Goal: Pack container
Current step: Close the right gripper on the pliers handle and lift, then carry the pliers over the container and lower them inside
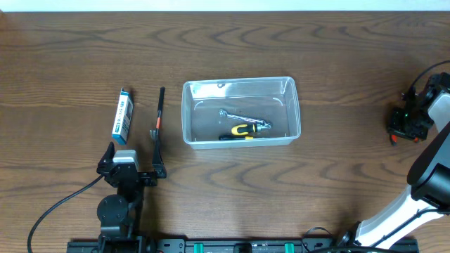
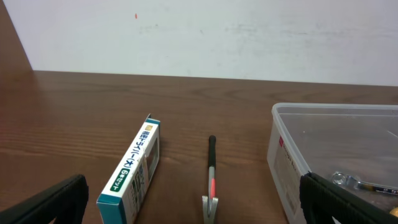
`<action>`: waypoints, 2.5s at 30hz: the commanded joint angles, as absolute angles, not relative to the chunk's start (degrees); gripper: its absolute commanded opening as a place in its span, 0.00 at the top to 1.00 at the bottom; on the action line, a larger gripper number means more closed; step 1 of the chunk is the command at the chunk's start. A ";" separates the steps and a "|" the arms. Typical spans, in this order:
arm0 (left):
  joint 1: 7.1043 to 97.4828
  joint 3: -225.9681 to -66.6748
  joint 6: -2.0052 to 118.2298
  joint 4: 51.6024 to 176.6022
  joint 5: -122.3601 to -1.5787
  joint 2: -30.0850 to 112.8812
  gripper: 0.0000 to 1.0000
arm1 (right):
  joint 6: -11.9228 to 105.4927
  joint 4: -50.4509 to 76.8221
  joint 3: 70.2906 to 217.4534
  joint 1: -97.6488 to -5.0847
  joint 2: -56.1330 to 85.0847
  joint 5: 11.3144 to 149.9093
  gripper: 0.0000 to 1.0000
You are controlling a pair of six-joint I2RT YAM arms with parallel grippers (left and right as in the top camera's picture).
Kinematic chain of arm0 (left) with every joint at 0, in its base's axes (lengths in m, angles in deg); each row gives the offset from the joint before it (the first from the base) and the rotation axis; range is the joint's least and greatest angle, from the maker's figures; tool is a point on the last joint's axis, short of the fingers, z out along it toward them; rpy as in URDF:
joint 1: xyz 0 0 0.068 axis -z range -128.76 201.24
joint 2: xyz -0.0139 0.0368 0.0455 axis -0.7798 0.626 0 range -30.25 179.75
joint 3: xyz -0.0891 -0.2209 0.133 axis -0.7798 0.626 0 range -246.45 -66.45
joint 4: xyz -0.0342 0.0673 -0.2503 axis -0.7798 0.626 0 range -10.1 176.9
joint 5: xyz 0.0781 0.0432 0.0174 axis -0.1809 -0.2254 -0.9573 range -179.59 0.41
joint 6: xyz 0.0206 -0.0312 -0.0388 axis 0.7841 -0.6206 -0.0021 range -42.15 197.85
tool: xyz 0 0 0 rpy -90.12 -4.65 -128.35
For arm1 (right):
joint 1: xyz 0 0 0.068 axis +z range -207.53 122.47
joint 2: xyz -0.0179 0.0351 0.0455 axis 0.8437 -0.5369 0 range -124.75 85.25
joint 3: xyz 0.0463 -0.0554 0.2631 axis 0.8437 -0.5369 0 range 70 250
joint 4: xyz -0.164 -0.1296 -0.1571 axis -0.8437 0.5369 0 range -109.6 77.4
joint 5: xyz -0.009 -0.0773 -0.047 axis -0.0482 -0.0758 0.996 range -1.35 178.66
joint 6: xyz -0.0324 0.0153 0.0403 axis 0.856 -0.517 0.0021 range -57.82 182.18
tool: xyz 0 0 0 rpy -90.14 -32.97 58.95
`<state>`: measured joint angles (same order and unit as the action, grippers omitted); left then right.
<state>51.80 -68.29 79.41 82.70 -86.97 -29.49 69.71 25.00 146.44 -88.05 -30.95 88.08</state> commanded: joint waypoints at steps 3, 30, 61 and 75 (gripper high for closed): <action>51.98 -66.67 79.98 83.71 -87.43 -29.65 0.02 | 69.32 25.65 145.85 -87.44 -34.04 90.15 0.96; 51.98 -66.67 79.98 83.71 -87.43 -29.65 0.02 | 68.73 44.04 173.13 -75.62 -33.99 89.72 0.99; 51.98 -66.67 80.00 83.71 -87.43 -29.65 0.02 | 72.20 57.96 194.50 -32.23 -33.99 89.74 0.99; 51.98 -66.67 79.98 83.71 -87.43 -29.65 0.02 | 79.40 58.57 191.88 -26.48 -34.04 89.69 0.99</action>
<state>51.80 -68.29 79.41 82.70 -86.97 -29.49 77.43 59.47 192.91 -26.44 -33.75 89.52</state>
